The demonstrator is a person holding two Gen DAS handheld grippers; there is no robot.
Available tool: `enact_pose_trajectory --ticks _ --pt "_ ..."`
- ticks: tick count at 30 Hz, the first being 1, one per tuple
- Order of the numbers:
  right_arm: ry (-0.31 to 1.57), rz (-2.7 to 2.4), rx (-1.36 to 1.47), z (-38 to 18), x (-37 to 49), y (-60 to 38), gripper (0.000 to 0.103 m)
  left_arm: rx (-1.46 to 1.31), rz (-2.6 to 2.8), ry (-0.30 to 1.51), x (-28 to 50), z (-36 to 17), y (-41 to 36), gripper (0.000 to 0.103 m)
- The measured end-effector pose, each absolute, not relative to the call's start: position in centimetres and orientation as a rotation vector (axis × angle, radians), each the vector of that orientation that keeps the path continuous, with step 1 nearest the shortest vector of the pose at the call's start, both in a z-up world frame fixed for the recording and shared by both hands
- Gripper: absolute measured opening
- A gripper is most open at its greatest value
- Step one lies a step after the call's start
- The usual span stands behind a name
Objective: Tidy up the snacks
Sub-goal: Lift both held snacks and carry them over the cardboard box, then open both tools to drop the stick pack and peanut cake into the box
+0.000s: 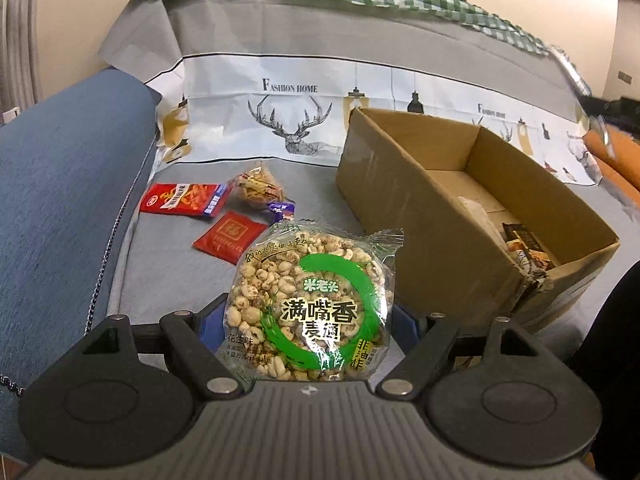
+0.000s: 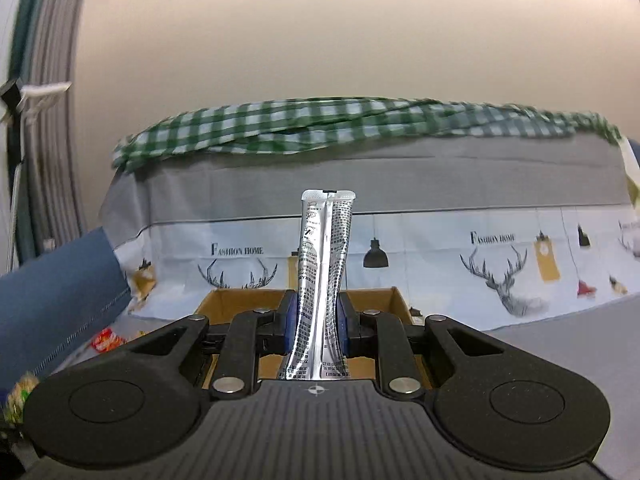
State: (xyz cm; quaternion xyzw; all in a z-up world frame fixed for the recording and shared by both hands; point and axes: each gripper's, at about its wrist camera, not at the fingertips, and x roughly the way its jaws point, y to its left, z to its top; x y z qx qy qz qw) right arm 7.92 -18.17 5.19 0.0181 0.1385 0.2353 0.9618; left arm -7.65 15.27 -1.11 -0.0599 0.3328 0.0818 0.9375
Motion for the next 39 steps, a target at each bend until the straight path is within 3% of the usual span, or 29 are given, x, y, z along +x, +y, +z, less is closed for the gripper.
enact_pose_trajectory --ticks 14,19,39 --pt "0.252 0.541 0.136 5.3 7.9 -19.5 0.021 -0.132 0.285 0.736 -6.4 -1.0 15.4 0.084" --pt "0.237 0.552 0.158 5.6 7.8 -20.0 0.021 -0.283 0.304 0.752 -6.0 -0.1 15.4 0.084" --pt "0.204 0.588 0.134 6.6 6.9 -18.6 0.021 -0.350 0.125 0.604 3.8 9.5 7.5 0.084"
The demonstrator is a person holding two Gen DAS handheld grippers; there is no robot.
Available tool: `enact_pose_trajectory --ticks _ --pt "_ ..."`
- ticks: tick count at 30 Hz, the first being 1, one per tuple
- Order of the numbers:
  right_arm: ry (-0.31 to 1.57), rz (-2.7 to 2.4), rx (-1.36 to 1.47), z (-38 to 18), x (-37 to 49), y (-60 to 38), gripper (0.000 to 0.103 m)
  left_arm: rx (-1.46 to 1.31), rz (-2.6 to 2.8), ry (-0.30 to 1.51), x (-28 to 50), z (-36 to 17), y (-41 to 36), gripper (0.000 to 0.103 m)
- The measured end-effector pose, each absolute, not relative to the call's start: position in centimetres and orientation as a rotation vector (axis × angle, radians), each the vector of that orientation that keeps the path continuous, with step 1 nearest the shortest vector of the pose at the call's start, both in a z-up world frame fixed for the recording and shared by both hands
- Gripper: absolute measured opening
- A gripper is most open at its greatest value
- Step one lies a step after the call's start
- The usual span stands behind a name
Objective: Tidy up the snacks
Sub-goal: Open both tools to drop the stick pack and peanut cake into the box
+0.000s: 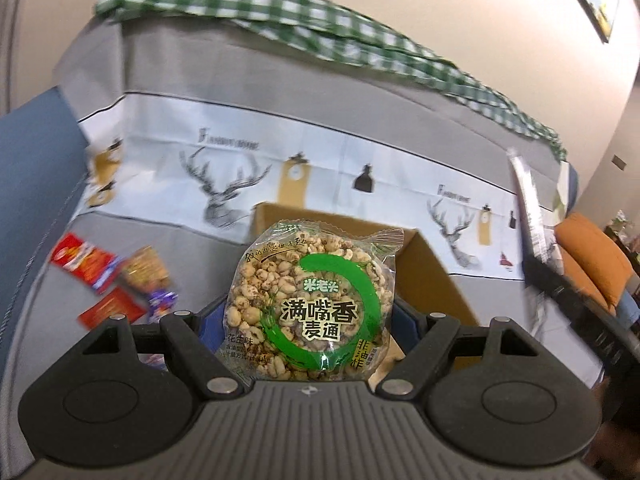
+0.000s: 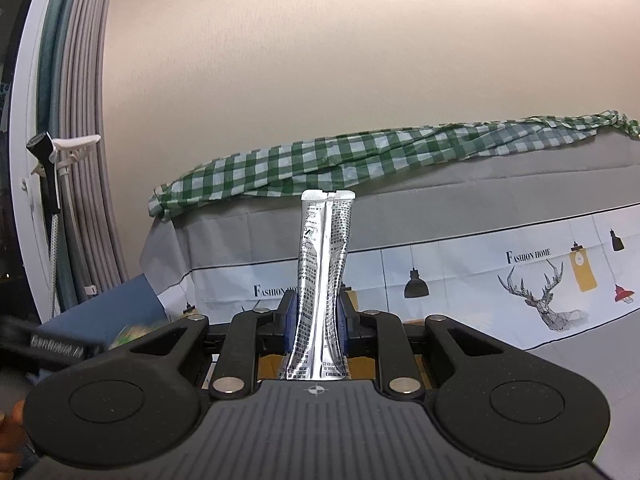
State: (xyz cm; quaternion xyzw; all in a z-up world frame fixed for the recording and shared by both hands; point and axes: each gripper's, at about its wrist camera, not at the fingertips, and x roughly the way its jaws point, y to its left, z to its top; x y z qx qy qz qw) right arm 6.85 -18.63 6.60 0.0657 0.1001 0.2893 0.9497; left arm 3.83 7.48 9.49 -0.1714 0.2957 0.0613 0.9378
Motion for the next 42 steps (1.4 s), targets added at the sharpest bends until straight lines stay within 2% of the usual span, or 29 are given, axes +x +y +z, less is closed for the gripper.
enact_pose_trajectory --ticks 11,12,13,14,15,16,21,29,32,37,40,42 --pt "0.250 0.518 0.112 6.3 8.0 -17.7 0.024 -0.271 0.064 0.543 8.4 11.2 3.6 0.084" --pt "0.250 0.507 0.112 6.3 8.1 -17.7 0.027 -0.267 0.060 0.530 8.7 11.5 3.3 0.086" --pt "0.250 0.495 0.111 6.3 8.1 -17.7 0.038 -0.261 0.052 0.514 8.8 11.7 3.0 0.091" --pt "0.253 0.476 0.108 6.3 8.2 -17.7 0.050 -0.253 0.040 0.498 8.8 11.9 2.7 0.095" --pt "0.261 0.463 0.107 6.2 8.3 -17.7 0.074 -0.247 0.037 0.486 8.7 11.9 2.4 0.098" --pt "0.266 0.451 0.107 6.2 8.5 -17.8 0.083 -0.240 0.044 0.466 8.4 11.9 2.1 0.098" --pt "0.263 0.439 0.110 6.1 8.4 -18.2 0.085 -0.210 0.095 0.387 6.1 10.5 1.6 0.097" --pt "0.233 0.445 0.003 6.2 7.5 -16.7 0.087 -0.307 0.073 0.441 3.2 10.3 3.7 0.081" --pt "0.228 0.439 -0.005 6.3 7.3 -16.5 0.087 -0.328 0.068 0.453 2.1 10.6 4.3 0.070" --pt "0.221 0.420 0.010 6.4 6.9 -16.8 0.087 -0.258 0.095 0.435 -1.0 10.7 5.5 0.038" --pt "0.206 0.413 0.033 6.6 6.5 -17.4 0.087 -0.167 0.109 0.456 -3.0 9.7 7.3 0.029" --pt "0.193 0.411 0.054 6.7 6.2 -17.8 0.086 -0.088 0.121 0.473 -4.2 8.7 8.7 0.029"
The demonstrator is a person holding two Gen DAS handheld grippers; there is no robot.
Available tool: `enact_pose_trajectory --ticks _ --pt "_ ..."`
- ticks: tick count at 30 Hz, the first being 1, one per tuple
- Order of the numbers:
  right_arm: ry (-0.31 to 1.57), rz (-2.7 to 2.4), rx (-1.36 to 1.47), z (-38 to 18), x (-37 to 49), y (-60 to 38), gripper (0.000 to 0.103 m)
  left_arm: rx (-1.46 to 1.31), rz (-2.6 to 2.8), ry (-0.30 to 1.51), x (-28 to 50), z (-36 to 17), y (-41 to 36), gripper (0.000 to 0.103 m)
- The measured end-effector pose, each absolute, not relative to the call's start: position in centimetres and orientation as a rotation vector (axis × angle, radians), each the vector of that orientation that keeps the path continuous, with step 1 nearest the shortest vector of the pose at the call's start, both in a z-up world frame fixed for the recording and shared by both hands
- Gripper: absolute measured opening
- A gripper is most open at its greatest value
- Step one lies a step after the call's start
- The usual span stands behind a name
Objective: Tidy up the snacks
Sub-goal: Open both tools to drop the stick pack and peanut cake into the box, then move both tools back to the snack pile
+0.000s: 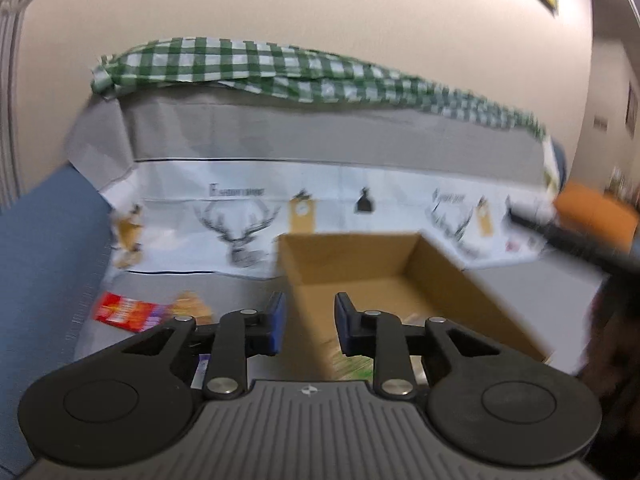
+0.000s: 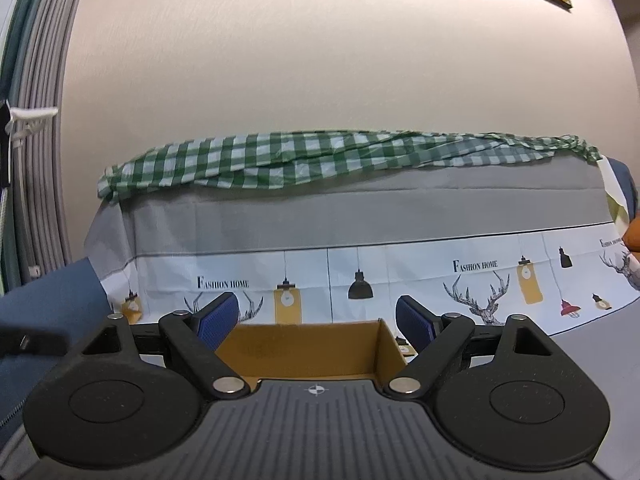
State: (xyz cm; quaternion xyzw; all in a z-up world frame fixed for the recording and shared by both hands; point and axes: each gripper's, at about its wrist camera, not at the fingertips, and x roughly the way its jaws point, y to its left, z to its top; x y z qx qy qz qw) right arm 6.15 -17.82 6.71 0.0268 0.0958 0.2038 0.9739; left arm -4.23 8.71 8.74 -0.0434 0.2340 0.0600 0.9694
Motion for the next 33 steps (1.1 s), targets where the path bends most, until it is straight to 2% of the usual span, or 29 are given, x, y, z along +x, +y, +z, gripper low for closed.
enact_pose_trajectory --ticks 2,7,9,15,18,26,33 --pt "0.182 0.416 0.080 6.8 5.8 -18.3 0.080 0.001 0.136 0.490 -5.2 7.7 10.2 0.029" --pt "0.208 0.461 0.153 6.8 5.3 -19.0 0.045 0.098 0.165 0.515 -7.3 4.9 13.7 0.029" --pt "0.223 0.480 0.174 6.8 5.1 -19.0 0.041 0.059 0.187 0.527 -8.3 3.6 15.0 0.029" --pt "0.234 0.524 0.163 6.7 3.4 -16.9 0.041 -0.123 0.255 0.367 -11.6 4.0 17.2 0.029" --pt "0.238 0.539 0.101 6.5 2.9 -14.8 0.041 -0.096 0.267 0.425 -10.8 1.6 17.5 0.030" --pt "0.265 0.586 0.012 5.8 2.2 -10.4 0.040 -0.212 0.247 0.415 -10.0 1.8 19.8 0.030" --pt "0.286 0.652 -0.008 5.1 1.3 -6.8 0.032 -0.272 0.272 0.483 -7.6 1.3 21.6 0.030"
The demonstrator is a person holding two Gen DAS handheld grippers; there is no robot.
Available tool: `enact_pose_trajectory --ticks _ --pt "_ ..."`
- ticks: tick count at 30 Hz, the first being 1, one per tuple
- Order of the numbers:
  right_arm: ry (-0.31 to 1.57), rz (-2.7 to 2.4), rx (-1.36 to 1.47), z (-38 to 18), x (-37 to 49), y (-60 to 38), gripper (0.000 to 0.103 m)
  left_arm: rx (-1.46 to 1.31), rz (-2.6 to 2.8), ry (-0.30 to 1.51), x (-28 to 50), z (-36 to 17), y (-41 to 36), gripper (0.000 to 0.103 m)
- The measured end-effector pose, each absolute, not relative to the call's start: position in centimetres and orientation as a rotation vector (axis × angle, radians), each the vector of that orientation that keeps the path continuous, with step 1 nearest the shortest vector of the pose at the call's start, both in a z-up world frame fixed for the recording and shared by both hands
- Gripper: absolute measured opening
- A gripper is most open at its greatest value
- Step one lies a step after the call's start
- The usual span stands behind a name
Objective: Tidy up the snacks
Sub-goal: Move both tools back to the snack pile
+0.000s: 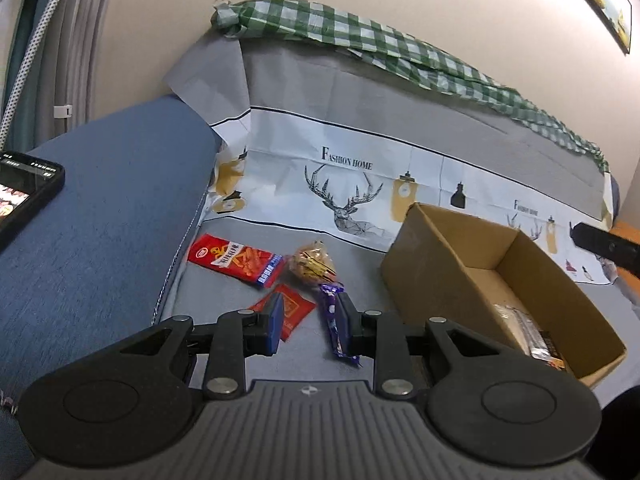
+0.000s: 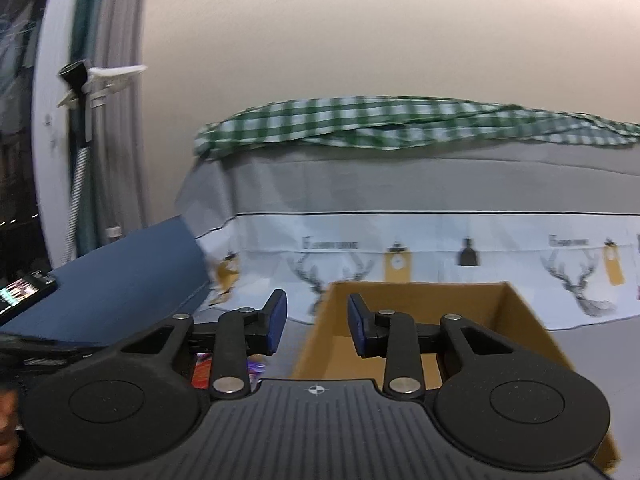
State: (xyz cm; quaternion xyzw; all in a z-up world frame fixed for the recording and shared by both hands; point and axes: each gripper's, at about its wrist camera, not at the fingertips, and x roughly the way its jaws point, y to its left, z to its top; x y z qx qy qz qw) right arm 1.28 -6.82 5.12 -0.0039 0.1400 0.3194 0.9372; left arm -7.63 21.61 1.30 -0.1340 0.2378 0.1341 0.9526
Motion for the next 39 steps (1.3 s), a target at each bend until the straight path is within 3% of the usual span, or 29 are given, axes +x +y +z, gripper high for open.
enact_pose_trajectory --ticks 4,19,28,39 --pt "0.310 0.756 -0.022 4.4 0.3 -3.7 0.025 -0.280 0.302 0.476 -6.9 1.1 22.1 0.030" --pt "0.586 0.798 -0.144 -2.7 2.0 7.4 0.026 -0.402 0.362 0.459 -6.0 0.4 24.7 0.030" --pt "0.666 0.719 -0.152 -5.3 4.9 10.0 0.039 -0.375 0.396 0.518 -2.4 -1.2 25.5 0.035" --pt "0.745 0.636 -0.175 -8.8 8.5 12.8 0.041 -0.387 0.417 0.619 3.7 -6.0 28.3 0.046"
